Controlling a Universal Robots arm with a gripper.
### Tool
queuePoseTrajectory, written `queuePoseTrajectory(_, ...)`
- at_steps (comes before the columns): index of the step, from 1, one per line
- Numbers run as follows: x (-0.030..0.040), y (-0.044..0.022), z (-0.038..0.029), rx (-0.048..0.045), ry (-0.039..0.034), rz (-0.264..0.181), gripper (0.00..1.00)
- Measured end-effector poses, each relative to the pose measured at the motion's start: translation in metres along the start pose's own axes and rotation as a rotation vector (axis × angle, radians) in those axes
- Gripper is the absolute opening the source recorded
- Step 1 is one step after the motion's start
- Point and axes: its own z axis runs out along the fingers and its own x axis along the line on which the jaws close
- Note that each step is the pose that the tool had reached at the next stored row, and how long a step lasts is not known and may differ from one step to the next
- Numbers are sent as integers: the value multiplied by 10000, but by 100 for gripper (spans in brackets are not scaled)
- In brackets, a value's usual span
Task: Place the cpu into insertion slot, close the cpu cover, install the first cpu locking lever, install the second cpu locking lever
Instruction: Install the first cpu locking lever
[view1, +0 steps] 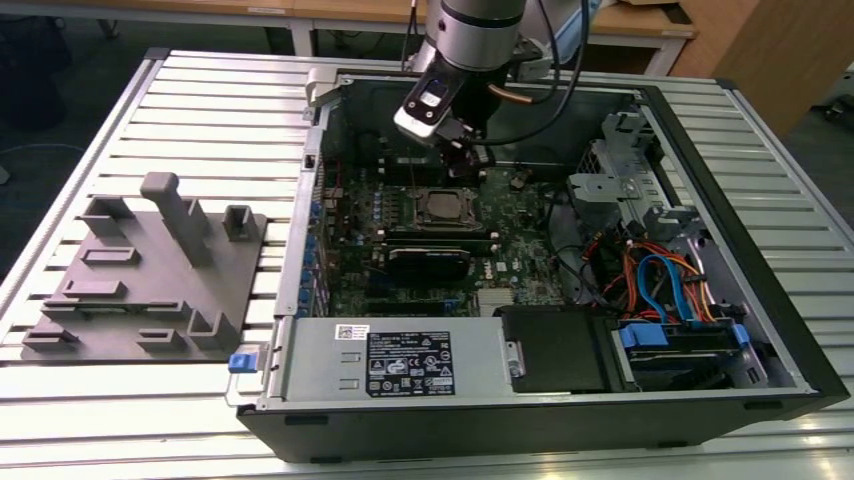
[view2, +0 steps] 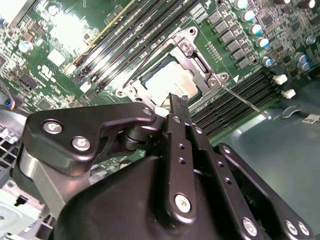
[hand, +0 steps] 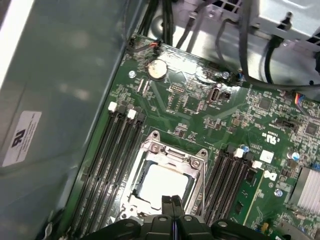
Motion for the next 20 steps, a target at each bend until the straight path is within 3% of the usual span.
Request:
queuePoseTrajectory(7, 0, 0, 0, -2, -14, -1358, 11)
queuePoseTrajectory(20, 0, 0, 0, -5, -36, -3455, 11)
